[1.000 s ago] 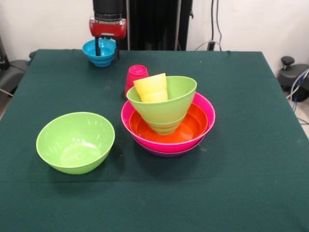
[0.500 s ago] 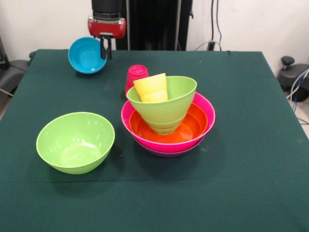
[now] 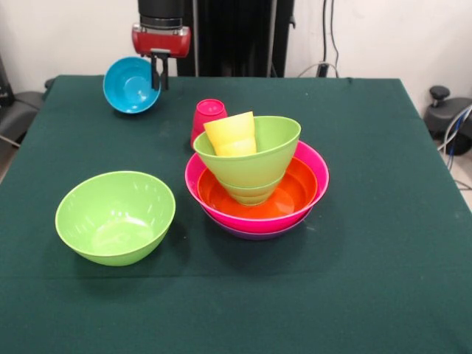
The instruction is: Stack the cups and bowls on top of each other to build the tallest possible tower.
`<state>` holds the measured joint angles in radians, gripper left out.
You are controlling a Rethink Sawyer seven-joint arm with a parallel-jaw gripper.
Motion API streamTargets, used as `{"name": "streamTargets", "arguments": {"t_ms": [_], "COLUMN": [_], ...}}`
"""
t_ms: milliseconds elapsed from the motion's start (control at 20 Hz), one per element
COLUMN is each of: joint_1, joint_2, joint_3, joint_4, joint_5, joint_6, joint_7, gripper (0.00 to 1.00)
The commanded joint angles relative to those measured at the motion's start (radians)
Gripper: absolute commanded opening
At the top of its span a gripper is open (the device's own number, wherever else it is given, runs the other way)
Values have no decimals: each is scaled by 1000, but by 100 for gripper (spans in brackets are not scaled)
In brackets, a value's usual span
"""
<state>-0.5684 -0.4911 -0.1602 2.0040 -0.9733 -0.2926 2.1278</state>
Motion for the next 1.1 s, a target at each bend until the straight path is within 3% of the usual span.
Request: {"name": "streamTargets", "arguments": {"t_ms": [50, 200, 300, 400, 550, 750, 900, 1100], "joint_1": [26, -3, -106, -221, -305, -429, -493, -537], "joint_2": [9, -36, -185, -338, -472, -661, -763, -848], "joint_3": [117, 156, 297, 457, 590, 797, 919, 1019], "joint_4": [-60, -31, 74, 190, 290, 407, 455, 470], "joint_5": [36, 28, 38, 130, 263, 506, 663, 795], "joint_6": [113, 138, 274, 411, 497, 630, 698, 762], "joint_7": [66, 69, 27, -54, -113, -232, -294, -336], "gripper": [0, 0, 0, 0, 0, 0, 0, 0]}}
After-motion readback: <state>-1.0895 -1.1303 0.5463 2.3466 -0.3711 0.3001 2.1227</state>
